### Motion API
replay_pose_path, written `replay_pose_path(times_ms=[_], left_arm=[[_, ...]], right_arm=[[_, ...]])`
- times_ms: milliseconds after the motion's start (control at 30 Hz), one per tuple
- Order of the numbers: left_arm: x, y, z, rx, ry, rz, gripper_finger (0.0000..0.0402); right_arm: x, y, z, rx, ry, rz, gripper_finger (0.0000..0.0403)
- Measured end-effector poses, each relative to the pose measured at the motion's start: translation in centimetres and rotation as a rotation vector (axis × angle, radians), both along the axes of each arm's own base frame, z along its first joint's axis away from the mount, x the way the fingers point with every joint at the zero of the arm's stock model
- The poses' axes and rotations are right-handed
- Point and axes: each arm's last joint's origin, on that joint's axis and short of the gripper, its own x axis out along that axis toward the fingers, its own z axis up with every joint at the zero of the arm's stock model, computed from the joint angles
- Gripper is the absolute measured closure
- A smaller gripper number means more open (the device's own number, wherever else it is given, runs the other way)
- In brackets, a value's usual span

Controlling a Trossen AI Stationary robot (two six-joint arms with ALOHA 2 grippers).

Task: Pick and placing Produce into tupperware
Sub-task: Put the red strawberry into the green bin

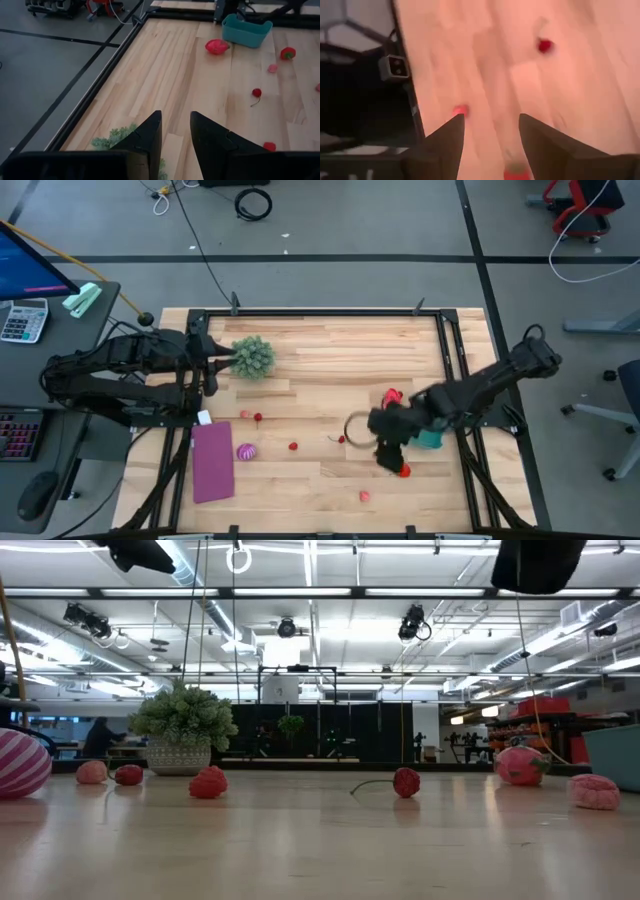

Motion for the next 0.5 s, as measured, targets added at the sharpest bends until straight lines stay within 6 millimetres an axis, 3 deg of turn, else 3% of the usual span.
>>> replay_pose_path(times_ms=[267, 500], left_arm=[[-0.3, 0.0, -0.5, -0.022, 0.057, 0.011, 0.0294], [-0.5, 0.0, -0.8, -0.080, 0.072, 0.047, 0.0294]], right_arm=[[-0.2, 4.5, -4.7, -0.180, 0.073, 0.047, 0.0206], [0.8, 5.6, -10.1, -0.286, 0.273, 0.139, 0.0206]])
